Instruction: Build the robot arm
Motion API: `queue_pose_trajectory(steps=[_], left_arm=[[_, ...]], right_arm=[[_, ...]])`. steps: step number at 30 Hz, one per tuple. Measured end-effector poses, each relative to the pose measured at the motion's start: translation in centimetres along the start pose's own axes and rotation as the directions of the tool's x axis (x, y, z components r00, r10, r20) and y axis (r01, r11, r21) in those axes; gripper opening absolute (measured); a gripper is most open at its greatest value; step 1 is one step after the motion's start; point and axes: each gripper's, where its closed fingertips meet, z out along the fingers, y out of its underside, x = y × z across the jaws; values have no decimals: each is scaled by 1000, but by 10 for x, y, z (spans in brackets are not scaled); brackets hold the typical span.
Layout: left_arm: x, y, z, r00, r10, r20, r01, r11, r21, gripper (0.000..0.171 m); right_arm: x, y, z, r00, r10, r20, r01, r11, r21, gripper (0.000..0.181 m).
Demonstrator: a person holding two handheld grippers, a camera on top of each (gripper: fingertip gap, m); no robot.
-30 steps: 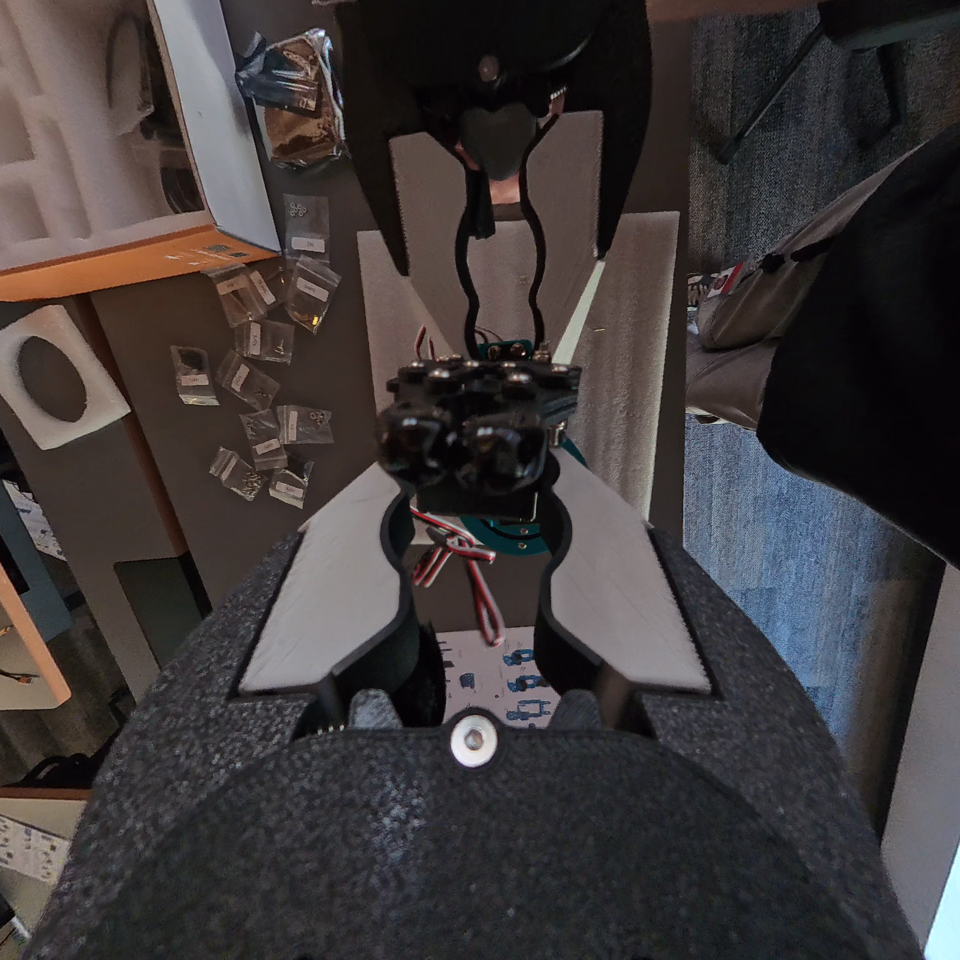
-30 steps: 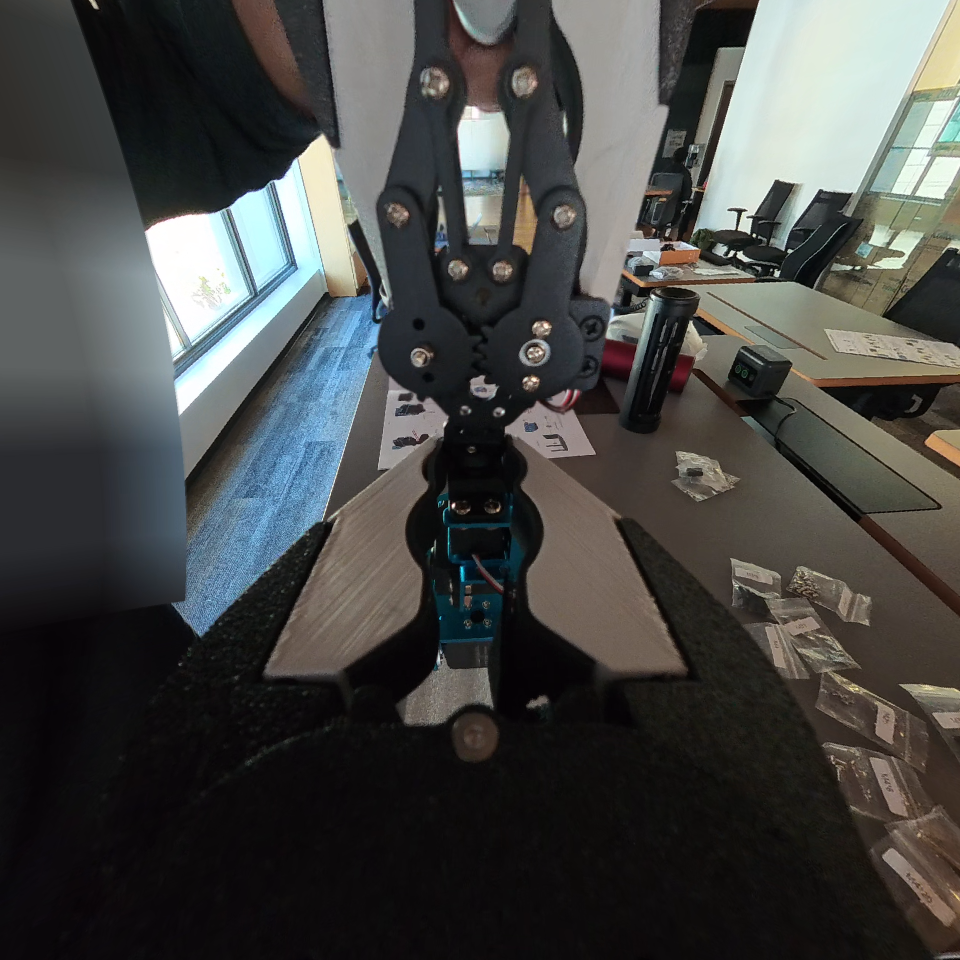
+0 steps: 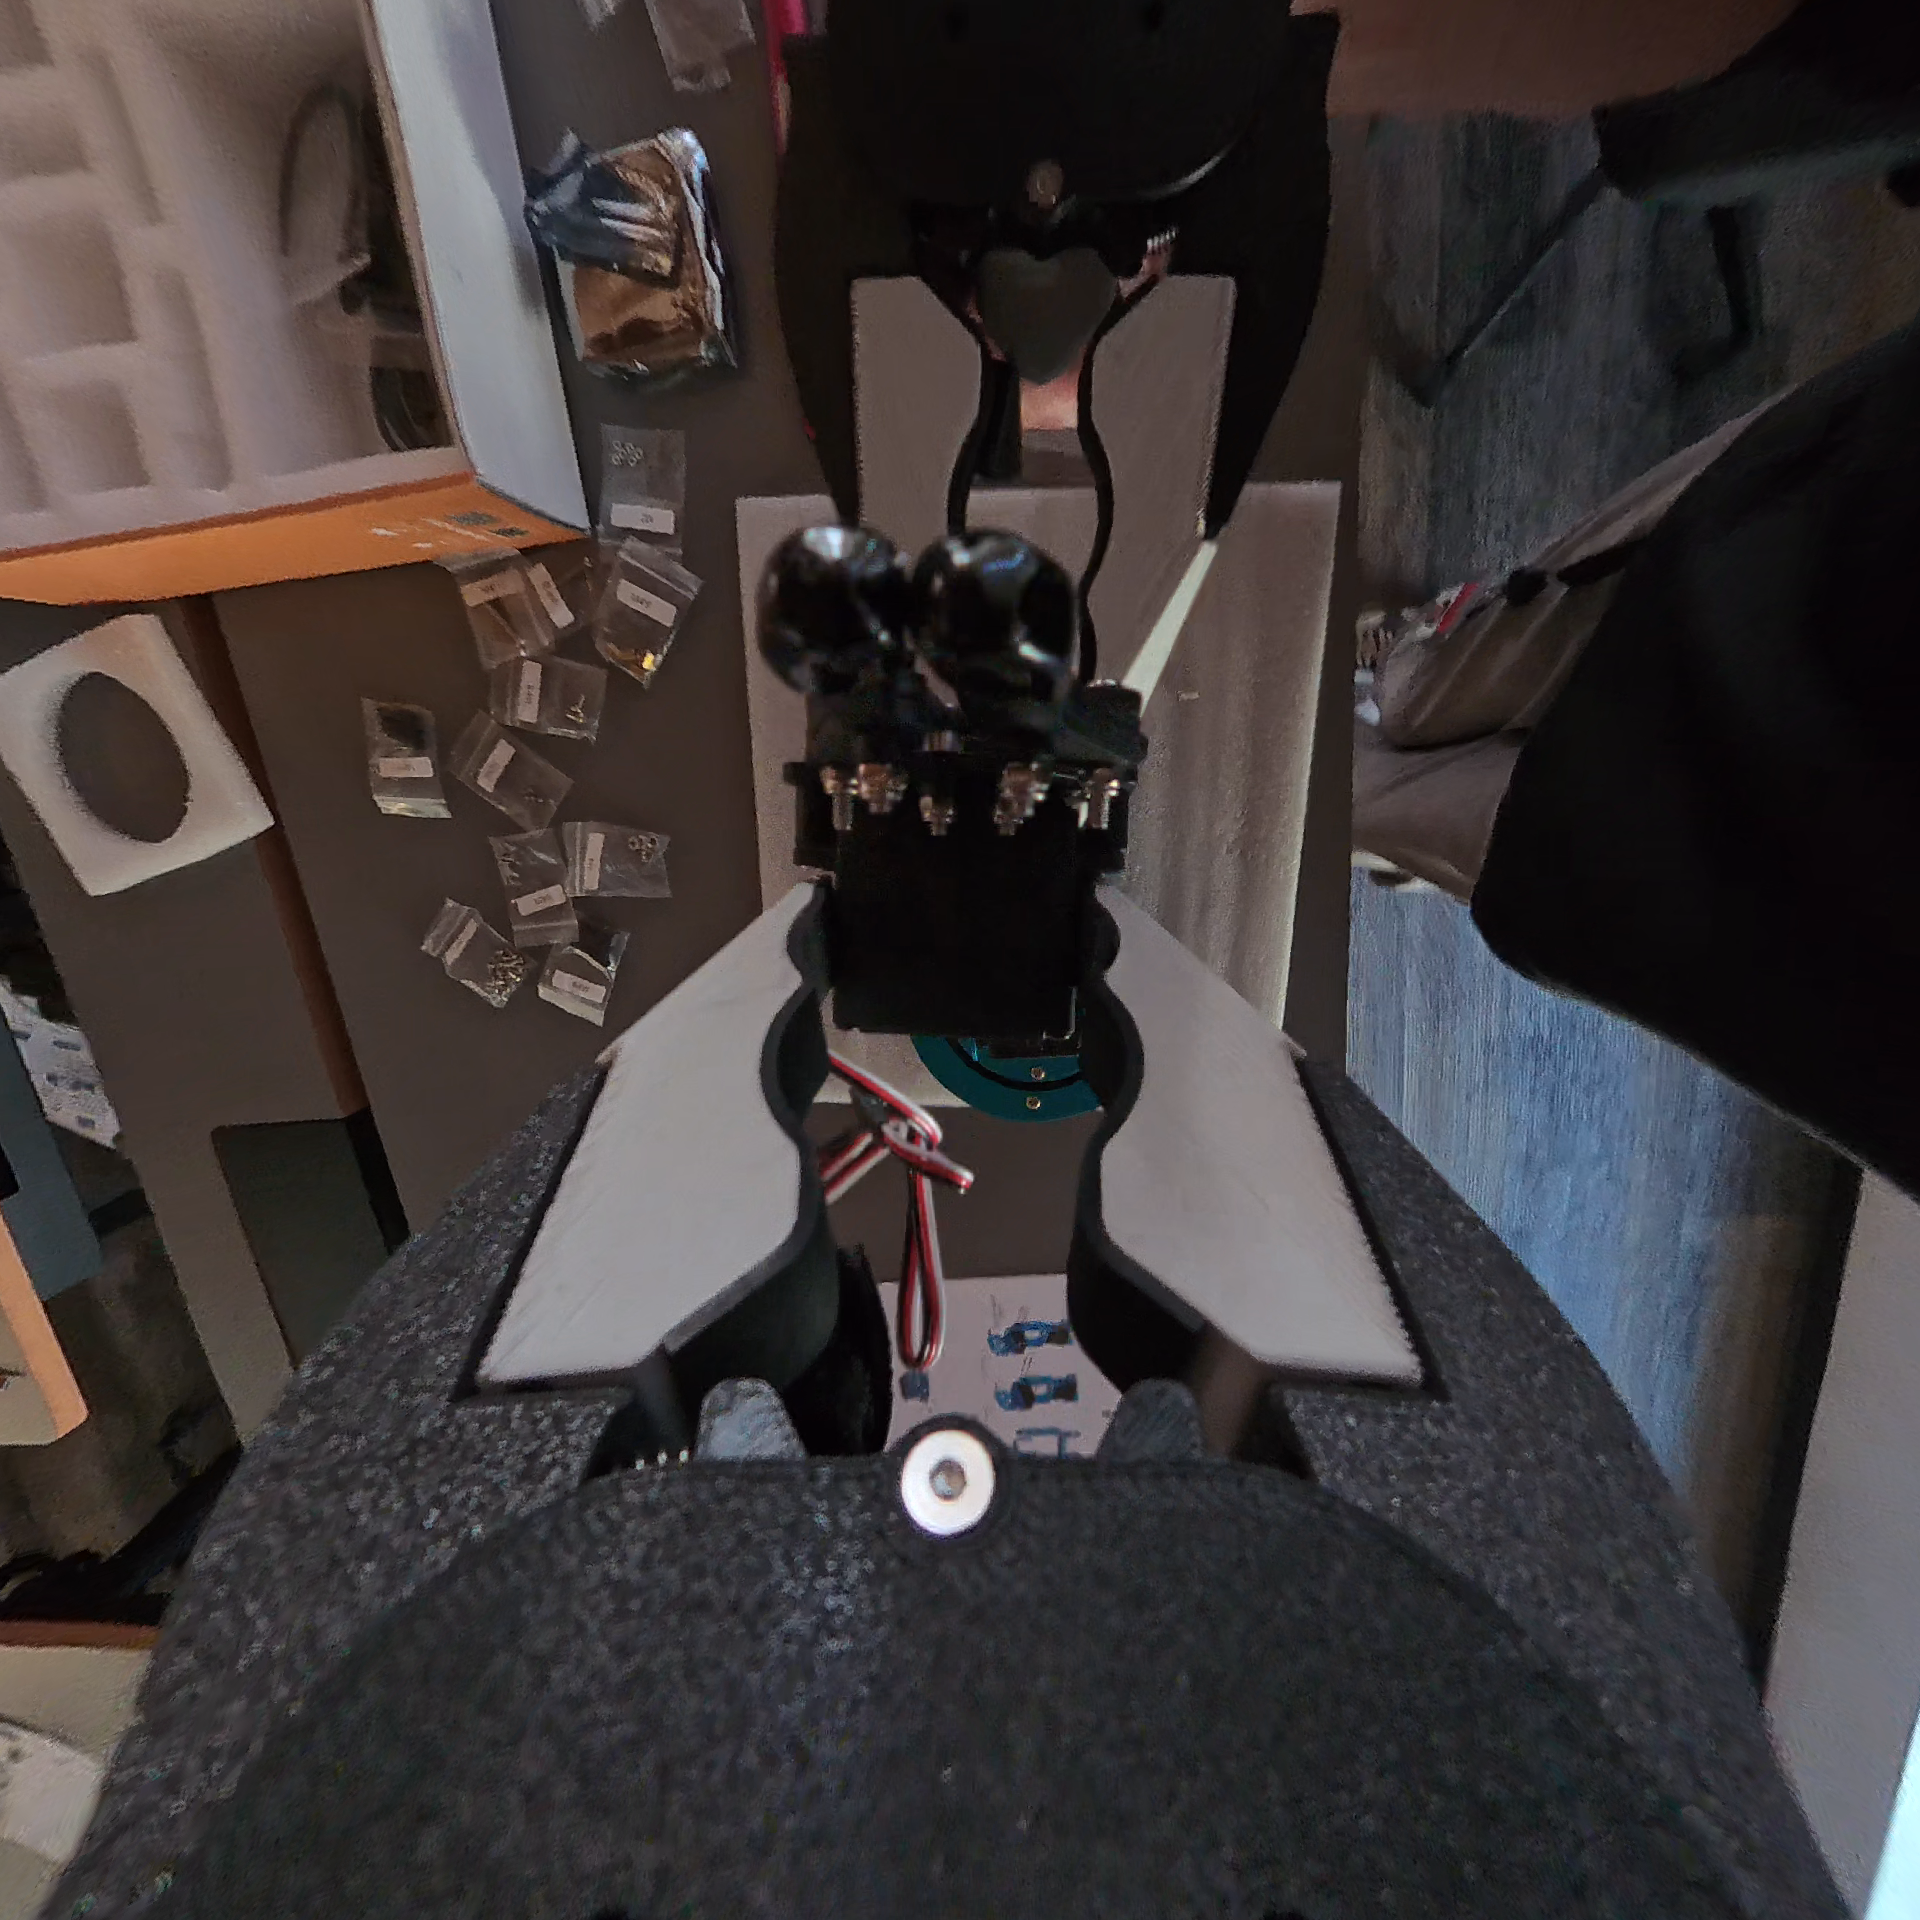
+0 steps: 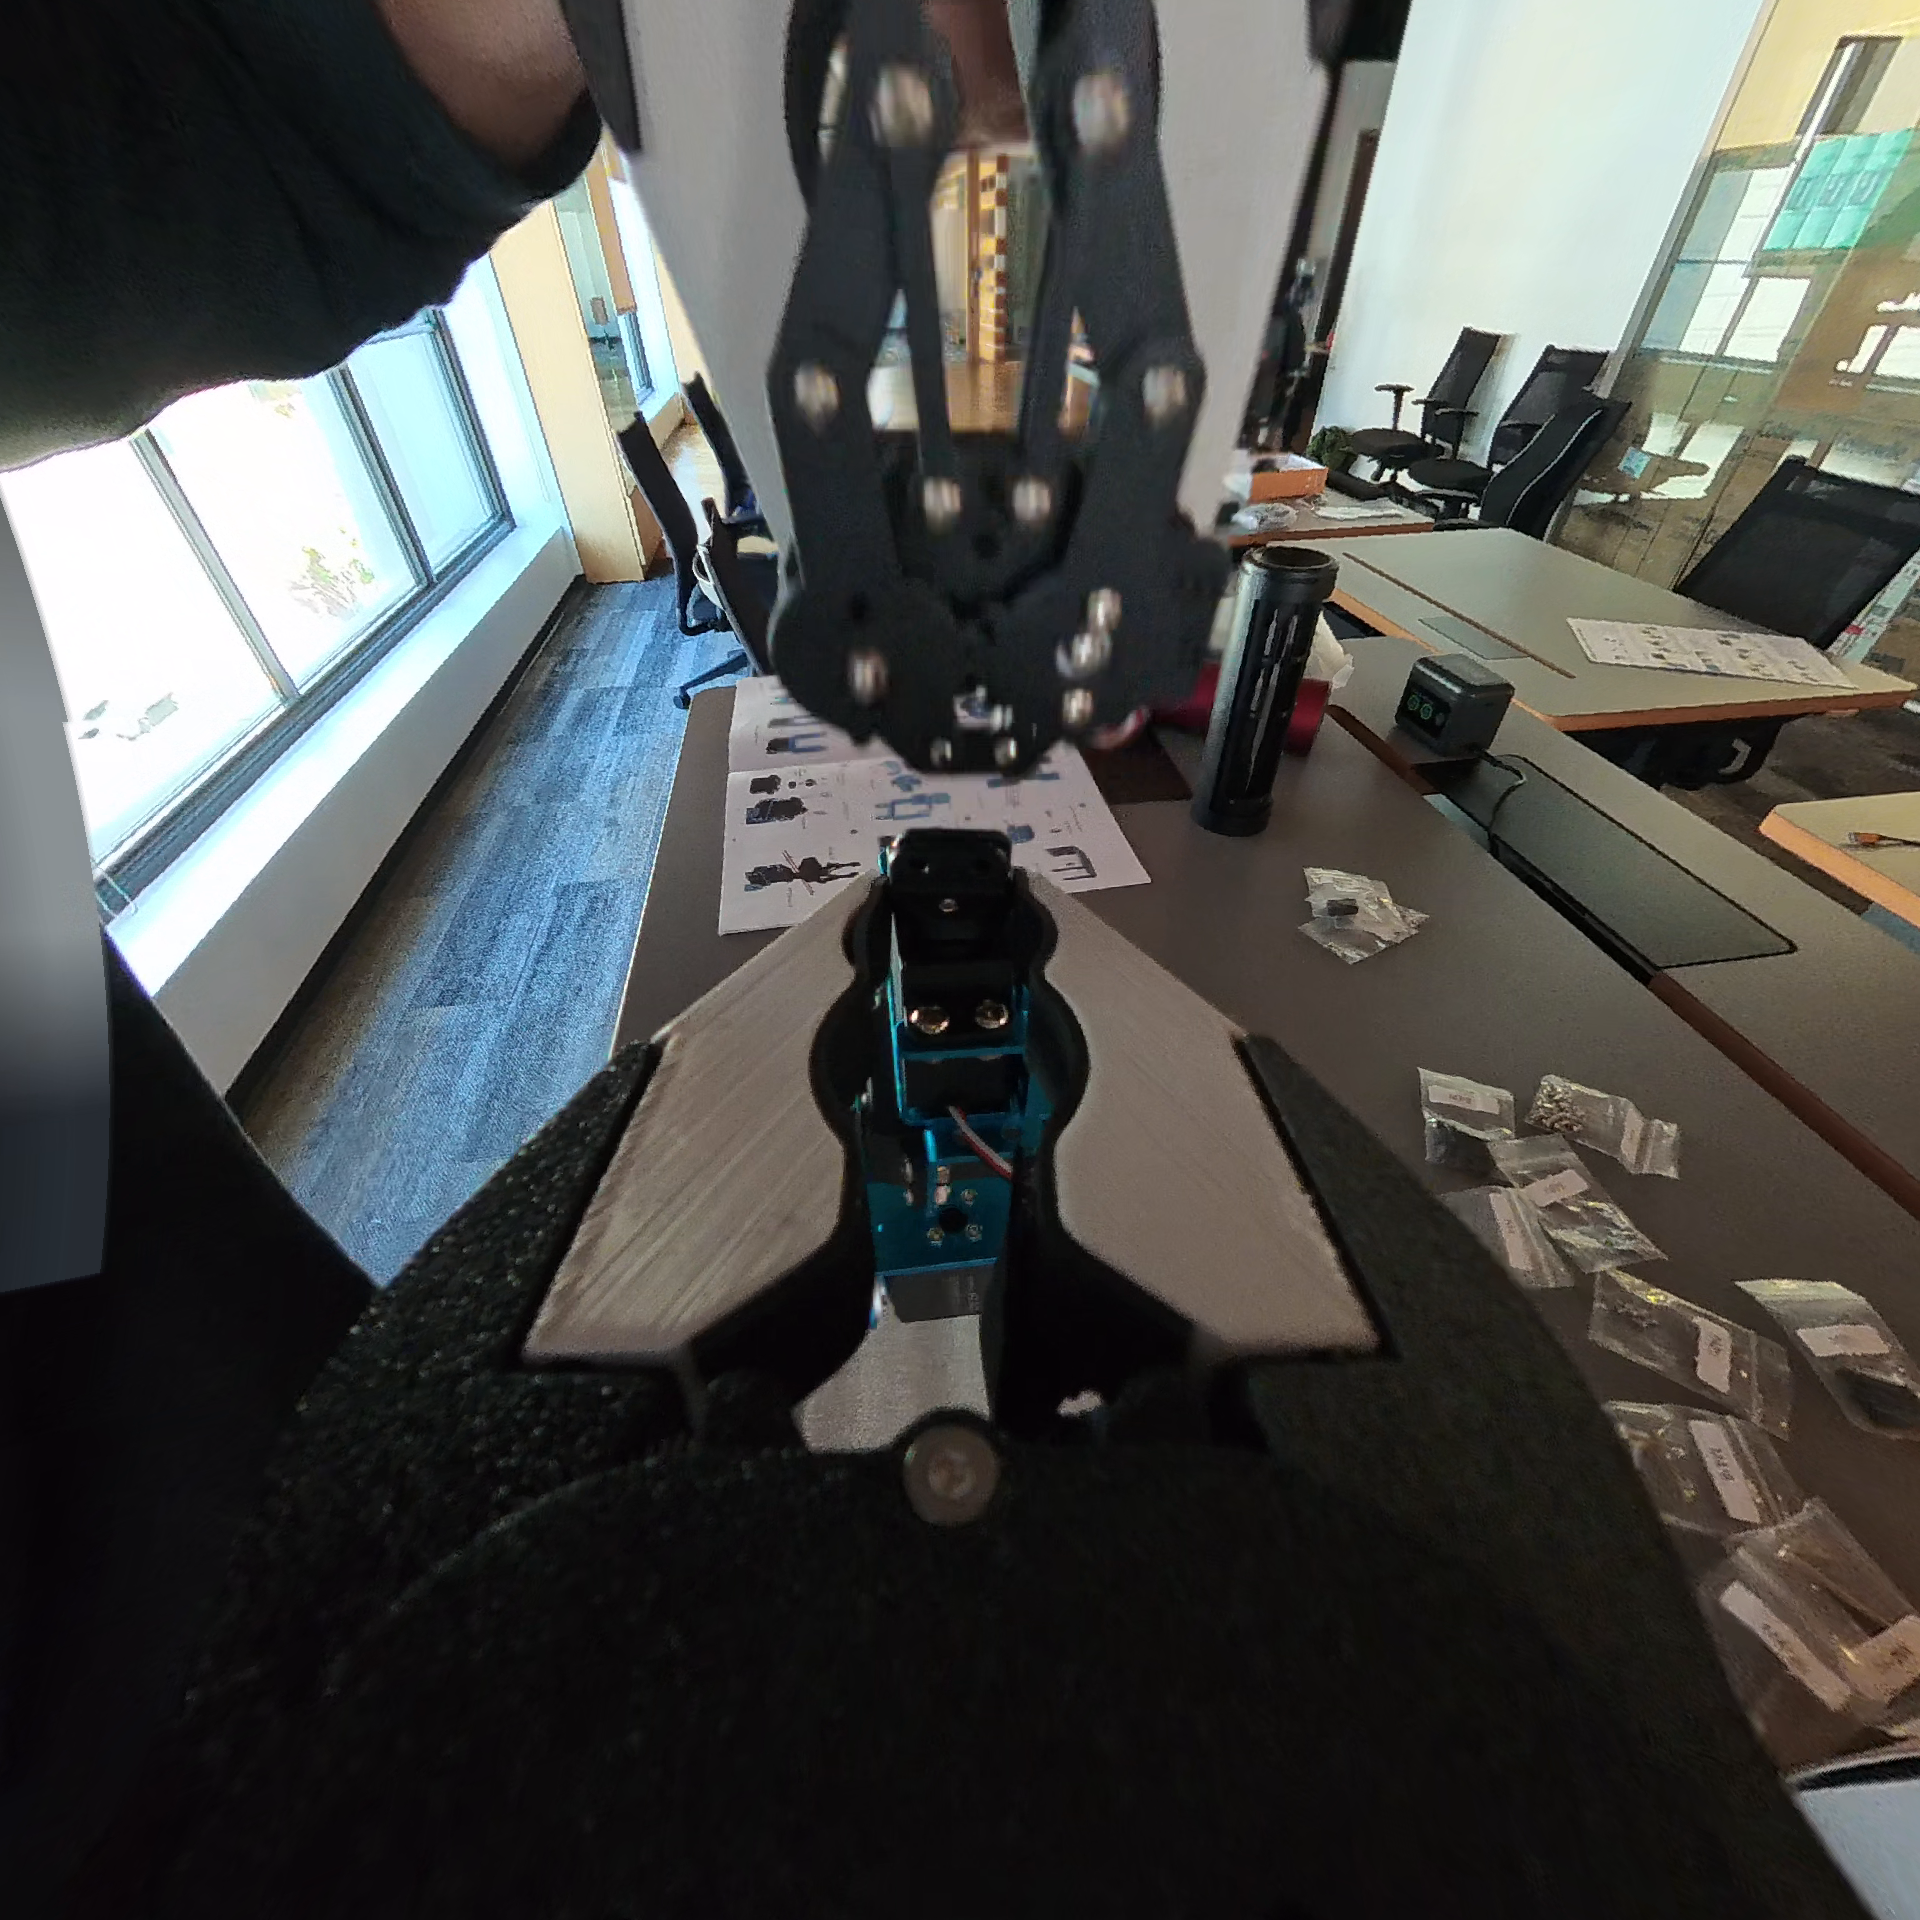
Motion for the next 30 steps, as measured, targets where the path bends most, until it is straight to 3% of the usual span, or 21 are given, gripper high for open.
queue_pose_trajectory(steps=[4,7,12,14,16,18,19,21,25,27,30], left_arm=[[9,12,-25,992,-120,22,116,982,146,46],[35,32,-33,976,-217,7,209,948,240,46],[106,75,12,916,-399,-45,393,865,312,45],[133,80,36,858,-501,-114,505,781,368,45],[158,79,61,805,-562,-188,587,708,393,44],[171,72,87,747,-628,-218,656,644,395,45],[177,62,99,722,-646,-247,684,613,396,45],[181,44,123,696,-673,-251,709,587,391,45],[170,25,174,679,-729,-85,707,619,342,44],[165,8,190,655,-751,-85,727,595,342,44],[148,-19,204,659,-751,-38,712,607,352,44]], right_arm=[[-1,-6,-3,999,24,-25,-24,1000,15,22],[-3,-15,-7,997,68,-25,-67,997,40,32],[1,-15,-46,971,164,-172,-148,984,100,43],[-7,1,-67,939,232,-254,-210,972,108,44],[-46,21,-69,927,318,-198,-306,948,90,42],[-98,49,-49,925,367,-98,-369,929,2,49],[-118,68,-39,923,374,-90,-380,922,-75,53],[-140,81,-24,918,384,-95,-393,914,-97,55],[-133,61,-40,919,361,-159,-355,933,64,41],[-131,65,-49,919,356,-168,-358,934,22,45],[-115,76,-64,930,247,-271,-269,962,-46,33]])
